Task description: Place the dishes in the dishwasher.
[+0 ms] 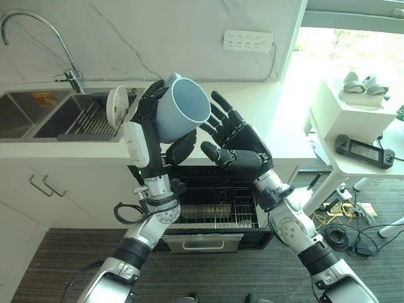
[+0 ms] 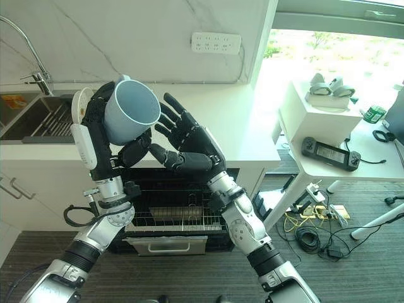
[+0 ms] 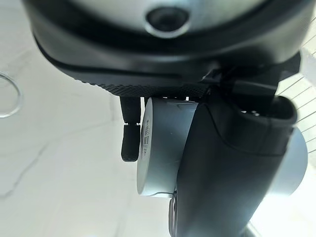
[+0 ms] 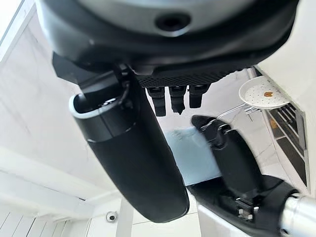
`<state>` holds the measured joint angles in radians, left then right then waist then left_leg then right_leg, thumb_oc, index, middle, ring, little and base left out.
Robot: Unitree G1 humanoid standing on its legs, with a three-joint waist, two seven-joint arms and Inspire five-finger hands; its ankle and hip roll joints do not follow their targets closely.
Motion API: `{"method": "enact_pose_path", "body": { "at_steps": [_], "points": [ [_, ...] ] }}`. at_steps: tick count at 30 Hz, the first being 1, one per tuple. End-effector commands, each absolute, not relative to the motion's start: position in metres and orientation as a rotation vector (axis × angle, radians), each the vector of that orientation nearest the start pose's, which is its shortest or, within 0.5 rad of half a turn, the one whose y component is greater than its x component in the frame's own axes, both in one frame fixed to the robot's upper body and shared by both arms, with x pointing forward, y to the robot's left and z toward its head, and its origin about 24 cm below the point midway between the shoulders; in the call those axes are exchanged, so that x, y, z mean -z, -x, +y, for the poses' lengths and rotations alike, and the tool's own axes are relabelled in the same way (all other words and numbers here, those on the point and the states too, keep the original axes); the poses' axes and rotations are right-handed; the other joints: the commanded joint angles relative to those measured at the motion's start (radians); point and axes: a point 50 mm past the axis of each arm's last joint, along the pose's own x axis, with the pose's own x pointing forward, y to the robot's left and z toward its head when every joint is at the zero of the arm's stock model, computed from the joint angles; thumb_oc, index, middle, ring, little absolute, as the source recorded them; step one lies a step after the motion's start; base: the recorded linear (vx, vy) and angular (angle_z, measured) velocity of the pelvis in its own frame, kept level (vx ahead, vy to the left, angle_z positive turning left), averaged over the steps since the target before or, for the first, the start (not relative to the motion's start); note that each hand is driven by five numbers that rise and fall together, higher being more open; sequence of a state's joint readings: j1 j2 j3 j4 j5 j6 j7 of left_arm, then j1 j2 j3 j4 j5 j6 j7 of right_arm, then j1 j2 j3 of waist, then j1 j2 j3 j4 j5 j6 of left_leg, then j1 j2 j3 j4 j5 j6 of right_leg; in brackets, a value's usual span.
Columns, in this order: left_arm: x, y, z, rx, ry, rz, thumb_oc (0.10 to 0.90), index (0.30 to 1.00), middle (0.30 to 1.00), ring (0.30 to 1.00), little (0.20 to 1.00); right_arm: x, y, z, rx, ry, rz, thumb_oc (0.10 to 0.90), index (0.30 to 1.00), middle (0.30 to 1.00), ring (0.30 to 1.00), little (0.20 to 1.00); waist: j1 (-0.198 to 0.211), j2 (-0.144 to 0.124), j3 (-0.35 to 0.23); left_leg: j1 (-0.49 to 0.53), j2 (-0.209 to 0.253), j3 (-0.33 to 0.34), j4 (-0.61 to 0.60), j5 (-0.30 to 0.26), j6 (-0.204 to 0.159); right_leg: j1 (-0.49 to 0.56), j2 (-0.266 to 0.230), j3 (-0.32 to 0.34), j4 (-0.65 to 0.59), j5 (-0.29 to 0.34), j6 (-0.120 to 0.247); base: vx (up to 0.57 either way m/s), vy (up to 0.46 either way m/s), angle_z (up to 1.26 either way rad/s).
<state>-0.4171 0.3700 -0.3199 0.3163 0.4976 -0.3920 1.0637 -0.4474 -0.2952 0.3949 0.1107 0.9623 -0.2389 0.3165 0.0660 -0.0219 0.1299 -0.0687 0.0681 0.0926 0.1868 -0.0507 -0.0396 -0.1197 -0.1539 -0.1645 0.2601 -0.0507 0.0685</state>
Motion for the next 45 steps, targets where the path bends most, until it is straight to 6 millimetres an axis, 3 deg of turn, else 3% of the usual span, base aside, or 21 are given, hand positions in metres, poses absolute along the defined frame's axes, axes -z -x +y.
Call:
{"method": "enact_pose_path", "body": {
  "at_steps": [1, 10, 26, 45],
  "points": [
    [-0.171, -0.303, 0.140, -0.529, -0.459, -1.081, 0.400, 0.300, 0.300, 0.300, 0.300, -0.211, -0.299, -0.086, -0.808, -0.573, -0.679, 0.800, 0.900, 0.900, 0.900, 0.900, 0.011, -0.004, -0.046, 0.001, 0.025, -0.054, 0.113, -0.206, -0.019, 0.042, -0.045, 0.003, 0.040, -0.145, 0.084, 0.02, -0.002, 0.06],
    [-0.162, -0.305, 0.136, -0.496, -0.455, -1.023, 0.400, 0.300, 0.300, 0.300, 0.300, -0.220, -0.299, -0.072, -0.830, -0.587, -0.679, 0.800, 0.900, 0.900, 0.900, 0.900, 0.023, -0.006, -0.043, 0.000, 0.018, -0.060, 0.113, -0.205, -0.015, 0.041, -0.047, 0.003, 0.040, -0.141, 0.084, 0.00, 0.000, 0.01],
    [-0.161, -0.308, 0.118, -0.401, -0.455, -1.027, 0.400, 0.300, 0.300, 0.300, 0.300, -0.217, -0.313, -0.046, -0.869, -0.557, -0.575, 0.800, 0.900, 0.900, 0.900, 0.900, 0.052, -0.013, -0.044, -0.007, 0.013, -0.068, 0.113, -0.193, -0.013, 0.044, -0.059, -0.017, 0.040, -0.131, 0.083, 0.00, -0.004, 0.03],
    [-0.160, -0.312, 0.115, -0.344, -0.456, -0.999, 0.400, 0.300, 0.300, 0.300, 0.300, -0.216, -0.322, -0.034, -0.852, -0.524, -0.528, 0.800, 0.900, 0.900, 0.900, 0.900, 0.074, -0.016, -0.040, -0.004, 0.006, -0.075, 0.113, -0.189, -0.011, 0.052, -0.065, -0.024, 0.040, -0.129, 0.081, 0.00, -0.002, 0.03]
  ]
}}
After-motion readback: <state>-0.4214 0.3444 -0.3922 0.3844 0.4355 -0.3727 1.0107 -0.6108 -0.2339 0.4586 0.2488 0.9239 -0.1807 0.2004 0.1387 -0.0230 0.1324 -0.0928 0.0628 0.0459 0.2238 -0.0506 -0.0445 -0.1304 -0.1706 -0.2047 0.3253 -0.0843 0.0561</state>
